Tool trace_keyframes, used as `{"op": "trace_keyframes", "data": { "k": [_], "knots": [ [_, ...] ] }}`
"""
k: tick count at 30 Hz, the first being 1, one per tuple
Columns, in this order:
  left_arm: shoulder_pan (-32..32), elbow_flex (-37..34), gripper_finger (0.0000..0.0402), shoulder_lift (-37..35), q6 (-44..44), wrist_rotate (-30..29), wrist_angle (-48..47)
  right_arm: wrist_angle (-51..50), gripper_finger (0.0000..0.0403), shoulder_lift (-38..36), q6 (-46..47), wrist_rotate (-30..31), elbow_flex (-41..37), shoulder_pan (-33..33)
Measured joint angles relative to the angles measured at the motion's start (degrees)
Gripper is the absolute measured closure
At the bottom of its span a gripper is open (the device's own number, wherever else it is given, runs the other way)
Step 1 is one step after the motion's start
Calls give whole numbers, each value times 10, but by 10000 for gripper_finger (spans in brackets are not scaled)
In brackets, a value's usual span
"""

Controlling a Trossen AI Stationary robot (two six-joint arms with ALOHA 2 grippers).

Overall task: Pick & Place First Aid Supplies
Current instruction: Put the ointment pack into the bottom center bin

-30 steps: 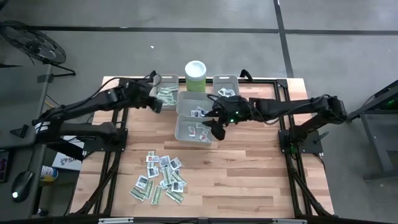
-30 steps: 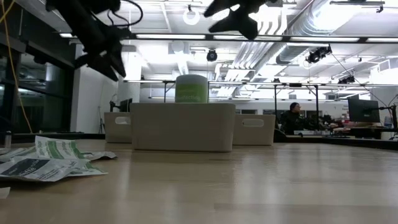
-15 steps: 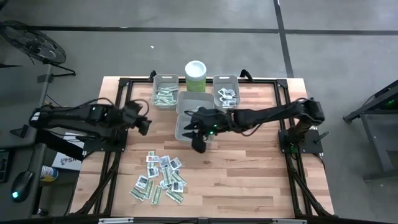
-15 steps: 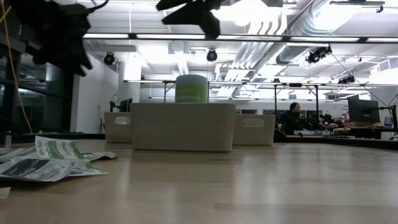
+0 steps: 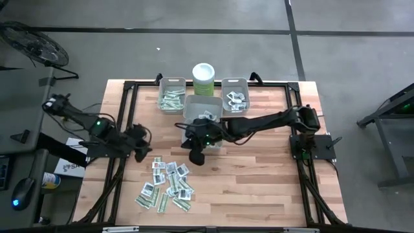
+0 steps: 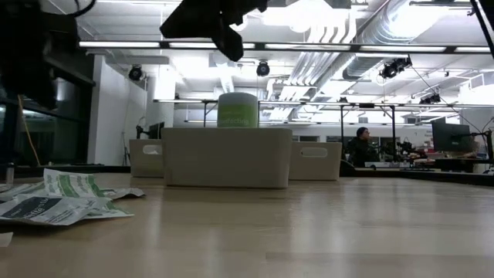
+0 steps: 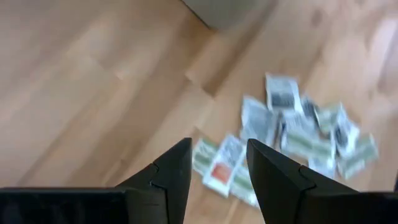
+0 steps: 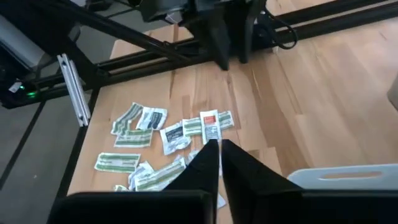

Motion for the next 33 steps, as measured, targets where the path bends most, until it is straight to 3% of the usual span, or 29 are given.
{"op": "trace_keyframes", "data": {
  "k": [5, 11, 19, 23, 29, 33],
  "knots": [
    [-85, -17, 248, 0, -17, 29, 8, 24, 399, 20, 1, -4, 0, 3],
    [-172, -59, 248, 0, -138, 26, 40, 85, 402, 74, -4, -15, 0, 21],
    [-272, -110, 248, 5, -263, -58, 115, 193, 402, 139, 0, -39, 7, 29],
    [-310, -117, 248, 20, -313, -81, 125, 178, 402, 186, -16, -65, 71, 28],
    [-349, -117, 248, 48, -365, -84, 120, 44, 403, 269, -44, -59, 213, 28],
    [-362, -117, 248, 73, -384, -94, 118, 8, 403, 310, -40, -62, 274, 22]
  ]
}}
